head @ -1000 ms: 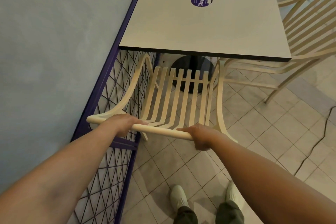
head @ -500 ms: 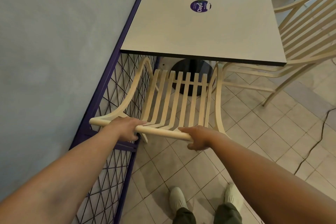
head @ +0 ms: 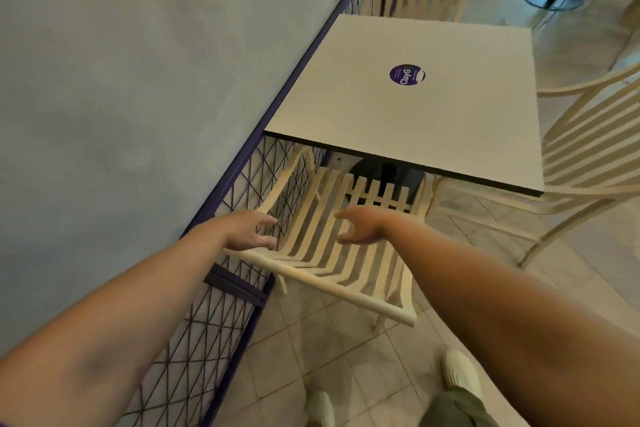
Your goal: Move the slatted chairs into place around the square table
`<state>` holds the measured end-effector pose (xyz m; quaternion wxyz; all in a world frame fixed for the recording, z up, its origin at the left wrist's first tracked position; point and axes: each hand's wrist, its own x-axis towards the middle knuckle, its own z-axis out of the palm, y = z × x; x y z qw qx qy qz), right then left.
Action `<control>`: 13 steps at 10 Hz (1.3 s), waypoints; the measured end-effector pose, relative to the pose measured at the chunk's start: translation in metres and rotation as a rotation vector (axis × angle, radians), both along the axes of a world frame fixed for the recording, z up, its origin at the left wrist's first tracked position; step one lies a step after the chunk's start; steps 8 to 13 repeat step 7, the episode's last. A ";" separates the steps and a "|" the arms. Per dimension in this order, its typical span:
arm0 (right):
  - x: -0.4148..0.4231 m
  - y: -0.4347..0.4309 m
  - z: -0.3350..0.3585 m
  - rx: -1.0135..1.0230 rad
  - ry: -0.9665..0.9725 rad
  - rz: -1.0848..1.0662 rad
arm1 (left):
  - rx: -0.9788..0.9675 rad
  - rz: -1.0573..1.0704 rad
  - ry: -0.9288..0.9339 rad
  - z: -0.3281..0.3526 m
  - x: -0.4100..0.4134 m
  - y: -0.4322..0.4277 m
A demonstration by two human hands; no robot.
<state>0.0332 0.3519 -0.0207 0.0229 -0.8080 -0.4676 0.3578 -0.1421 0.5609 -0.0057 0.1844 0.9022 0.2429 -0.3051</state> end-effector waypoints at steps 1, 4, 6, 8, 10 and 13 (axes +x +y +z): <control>0.028 0.008 0.022 0.077 -0.021 0.127 | 0.075 0.105 -0.003 0.024 -0.004 -0.015; 0.103 -0.036 0.111 0.248 -0.076 0.600 | 0.315 0.637 -0.113 0.097 0.005 -0.188; 0.094 -0.067 0.179 0.377 -0.139 0.768 | 0.422 0.839 -0.191 0.158 0.004 -0.292; 0.081 -0.081 0.215 0.459 -0.156 0.826 | 0.463 0.878 -0.253 0.197 -0.003 -0.329; 0.081 -0.081 0.215 0.459 -0.156 0.826 | 0.463 0.878 -0.253 0.197 -0.003 -0.329; 0.081 -0.081 0.215 0.459 -0.156 0.826 | 0.463 0.878 -0.253 0.197 -0.003 -0.329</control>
